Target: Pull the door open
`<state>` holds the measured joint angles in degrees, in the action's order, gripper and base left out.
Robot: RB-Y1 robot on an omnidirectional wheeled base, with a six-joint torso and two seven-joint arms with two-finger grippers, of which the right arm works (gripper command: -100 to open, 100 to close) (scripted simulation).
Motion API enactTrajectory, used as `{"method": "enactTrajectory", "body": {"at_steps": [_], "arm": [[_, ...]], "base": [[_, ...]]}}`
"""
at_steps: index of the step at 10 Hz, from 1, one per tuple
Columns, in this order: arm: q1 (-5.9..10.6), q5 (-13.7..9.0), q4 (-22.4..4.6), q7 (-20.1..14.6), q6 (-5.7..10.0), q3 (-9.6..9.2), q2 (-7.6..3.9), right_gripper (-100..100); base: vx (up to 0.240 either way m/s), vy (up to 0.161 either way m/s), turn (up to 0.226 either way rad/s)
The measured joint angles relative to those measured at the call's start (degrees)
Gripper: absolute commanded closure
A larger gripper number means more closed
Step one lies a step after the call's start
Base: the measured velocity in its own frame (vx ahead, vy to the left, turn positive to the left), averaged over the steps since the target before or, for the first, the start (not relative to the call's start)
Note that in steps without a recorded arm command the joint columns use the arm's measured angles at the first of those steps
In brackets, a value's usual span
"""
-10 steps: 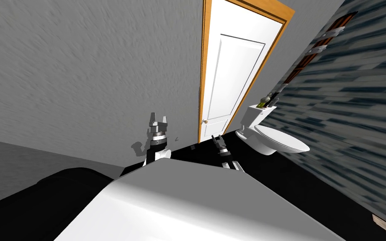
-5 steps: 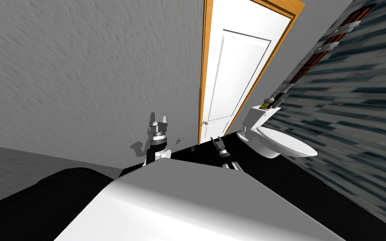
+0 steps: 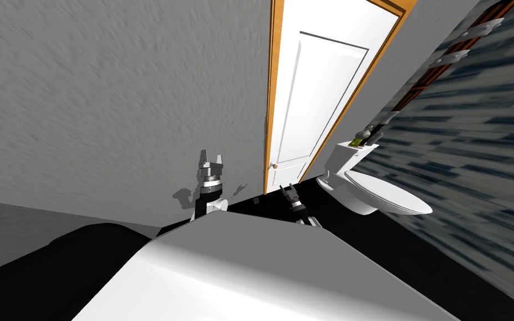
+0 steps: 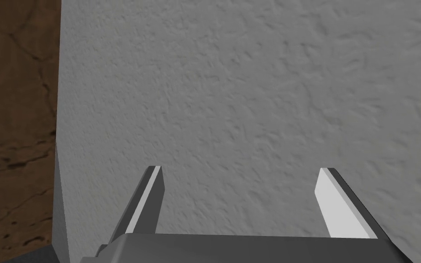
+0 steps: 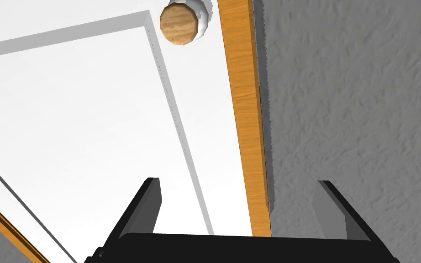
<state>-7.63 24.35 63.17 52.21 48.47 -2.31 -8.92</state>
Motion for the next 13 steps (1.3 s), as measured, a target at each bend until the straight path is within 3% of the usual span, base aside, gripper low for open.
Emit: {"method": "enactTrajectory", "body": {"at_steps": [6,11,13], "arm": [[1.97,2.3,-6.8,4.4,1.64,0.06,-0.36,-100],[3.44,4.1,-12.2,7.9,3.08,0.12,-0.67,-100],[3.70,4.4,-12.9,8.4,3.35,0.15,-0.74,-100]], "base": [[0.120,-0.013,0.006],[0.203,-0.011,-0.018],[-0.019,0.020,0.037]]}}
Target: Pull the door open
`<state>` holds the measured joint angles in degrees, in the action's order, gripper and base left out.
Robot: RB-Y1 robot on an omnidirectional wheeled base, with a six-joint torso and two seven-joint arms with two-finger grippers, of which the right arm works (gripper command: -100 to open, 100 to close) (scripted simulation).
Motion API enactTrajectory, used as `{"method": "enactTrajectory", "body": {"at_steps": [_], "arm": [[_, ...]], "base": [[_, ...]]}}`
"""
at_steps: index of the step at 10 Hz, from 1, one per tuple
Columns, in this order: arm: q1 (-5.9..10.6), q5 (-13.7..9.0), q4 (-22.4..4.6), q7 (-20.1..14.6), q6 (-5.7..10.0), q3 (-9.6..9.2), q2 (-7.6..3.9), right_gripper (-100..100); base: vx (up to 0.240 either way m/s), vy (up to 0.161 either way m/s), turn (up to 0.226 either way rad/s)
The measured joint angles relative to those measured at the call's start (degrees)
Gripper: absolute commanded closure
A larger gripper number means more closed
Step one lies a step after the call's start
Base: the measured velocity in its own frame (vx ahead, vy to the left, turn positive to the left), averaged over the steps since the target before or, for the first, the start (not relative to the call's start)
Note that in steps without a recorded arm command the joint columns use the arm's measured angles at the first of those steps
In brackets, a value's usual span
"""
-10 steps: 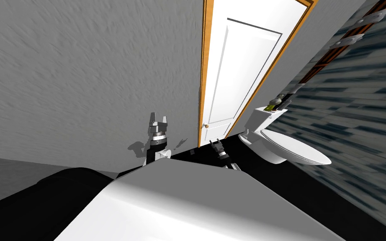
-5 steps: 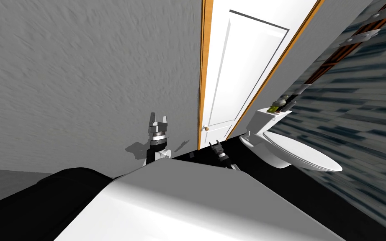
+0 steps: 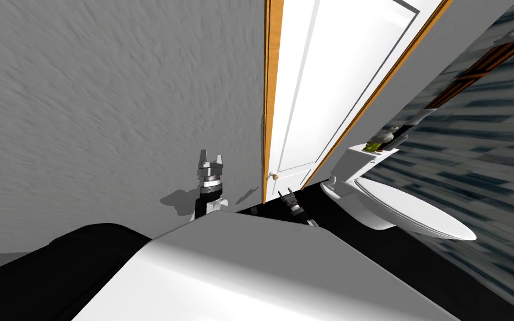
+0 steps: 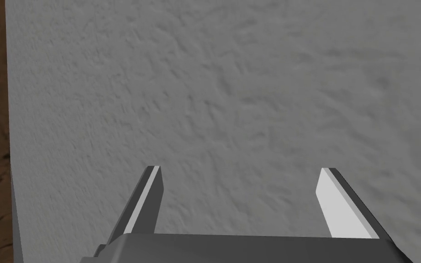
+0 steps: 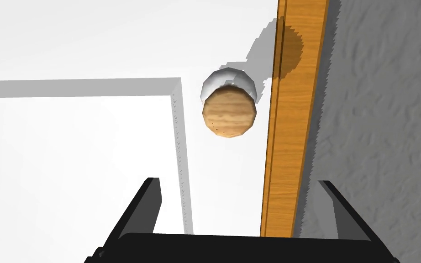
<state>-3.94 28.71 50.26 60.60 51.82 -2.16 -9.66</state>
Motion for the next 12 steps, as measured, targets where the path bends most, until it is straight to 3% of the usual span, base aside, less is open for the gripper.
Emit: {"method": "enactTrajectory", "body": {"at_steps": [6,12], "arm": [[0.38,0.0,-0.6,-0.1,0.12,0.79,-0.28,-100],[2.56,-0.3,-4.6,0.0,1.36,3.81,-1.04,-100]], "base": [[-0.205,0.017,0.058],[-0.195,0.014,0.114]]}}
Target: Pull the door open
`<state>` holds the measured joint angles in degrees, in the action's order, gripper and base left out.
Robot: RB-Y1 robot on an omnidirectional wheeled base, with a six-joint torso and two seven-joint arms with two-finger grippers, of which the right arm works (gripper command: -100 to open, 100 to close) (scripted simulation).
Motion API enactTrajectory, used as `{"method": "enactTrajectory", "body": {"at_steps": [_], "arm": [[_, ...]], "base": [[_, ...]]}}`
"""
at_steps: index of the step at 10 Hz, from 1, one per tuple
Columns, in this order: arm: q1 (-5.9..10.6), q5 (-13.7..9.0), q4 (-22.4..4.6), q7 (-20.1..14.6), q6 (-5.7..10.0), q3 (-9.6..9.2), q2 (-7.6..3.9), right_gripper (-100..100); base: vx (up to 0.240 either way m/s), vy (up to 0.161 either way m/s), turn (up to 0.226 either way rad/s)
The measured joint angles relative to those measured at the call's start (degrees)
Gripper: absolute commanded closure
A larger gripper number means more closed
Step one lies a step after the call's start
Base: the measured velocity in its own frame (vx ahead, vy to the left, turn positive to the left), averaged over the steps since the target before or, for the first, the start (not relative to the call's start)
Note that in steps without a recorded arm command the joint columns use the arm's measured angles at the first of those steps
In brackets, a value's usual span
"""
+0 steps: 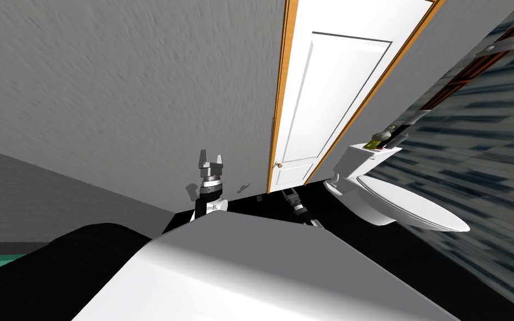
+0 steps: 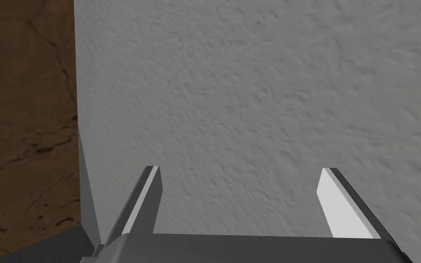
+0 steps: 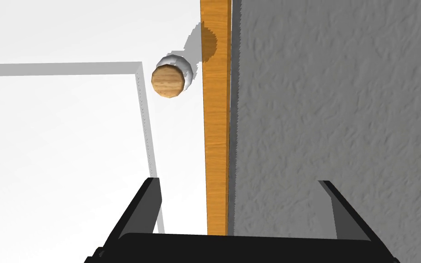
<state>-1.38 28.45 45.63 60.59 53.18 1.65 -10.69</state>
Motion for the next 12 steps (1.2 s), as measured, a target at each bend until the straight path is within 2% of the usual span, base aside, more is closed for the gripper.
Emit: {"method": "enactTrajectory", "body": {"at_steps": [3,6,9,12], "arm": [[1.50,0.0,-2.3,-0.2,0.38,2.67,-0.57,-100],[2.63,-0.1,-4.8,-0.2,1.35,4.69,-1.09,-100],[4.43,-0.3,-7.7,-0.2,2.18,6.89,-1.73,-100],[5.09,-0.3,-9.0,-0.2,2.54,8.26,-1.94,-100]], "base": [[-0.087,0.006,0.108],[0.048,0.003,0.086],[0.150,0.008,0.075],[0.176,0.002,0.038]]}}
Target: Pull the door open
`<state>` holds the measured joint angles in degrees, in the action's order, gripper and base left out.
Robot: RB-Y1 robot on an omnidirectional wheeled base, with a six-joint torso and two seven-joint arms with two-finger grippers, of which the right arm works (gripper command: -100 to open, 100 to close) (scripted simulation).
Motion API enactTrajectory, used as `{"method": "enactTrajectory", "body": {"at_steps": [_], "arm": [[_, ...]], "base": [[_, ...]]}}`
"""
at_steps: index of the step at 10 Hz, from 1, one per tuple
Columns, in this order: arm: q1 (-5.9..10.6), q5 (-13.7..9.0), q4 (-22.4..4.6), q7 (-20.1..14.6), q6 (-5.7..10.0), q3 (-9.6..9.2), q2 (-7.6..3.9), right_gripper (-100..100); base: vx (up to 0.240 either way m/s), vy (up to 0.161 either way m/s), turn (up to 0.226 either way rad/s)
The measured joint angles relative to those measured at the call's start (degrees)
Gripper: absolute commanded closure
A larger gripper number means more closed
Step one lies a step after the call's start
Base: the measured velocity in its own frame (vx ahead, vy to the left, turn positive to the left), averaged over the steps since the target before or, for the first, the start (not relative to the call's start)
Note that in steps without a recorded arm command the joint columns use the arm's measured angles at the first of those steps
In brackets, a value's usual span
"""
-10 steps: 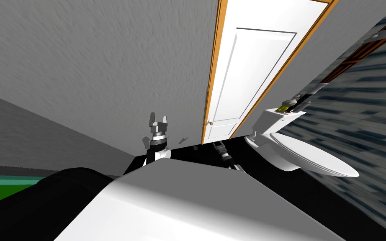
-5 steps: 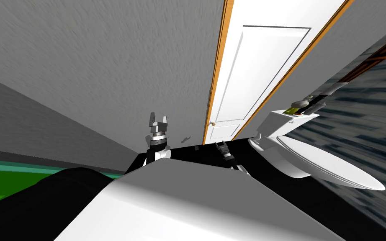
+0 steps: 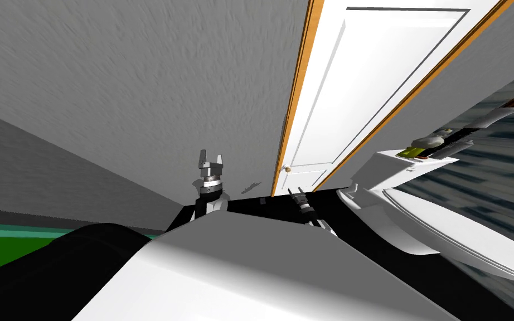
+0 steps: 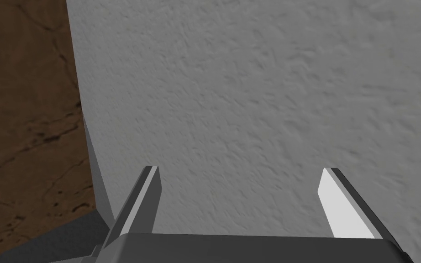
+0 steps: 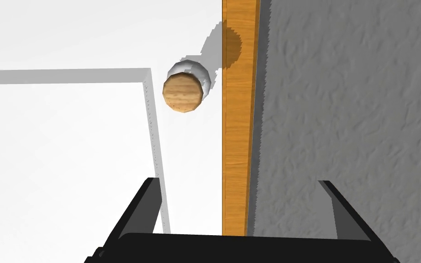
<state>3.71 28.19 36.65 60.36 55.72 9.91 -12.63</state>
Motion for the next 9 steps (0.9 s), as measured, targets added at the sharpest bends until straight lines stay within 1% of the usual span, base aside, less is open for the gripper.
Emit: {"method": "enactTrajectory", "body": {"at_steps": [3,9], "arm": [[0.75,0.0,-1.2,-0.1,0.32,0.94,-0.27,-100],[1.42,-0.1,-2.4,-0.1,0.65,1.93,-0.51,-100]], "base": [[0.178,-0.003,0.022],[0.173,0.006,0.008]]}}
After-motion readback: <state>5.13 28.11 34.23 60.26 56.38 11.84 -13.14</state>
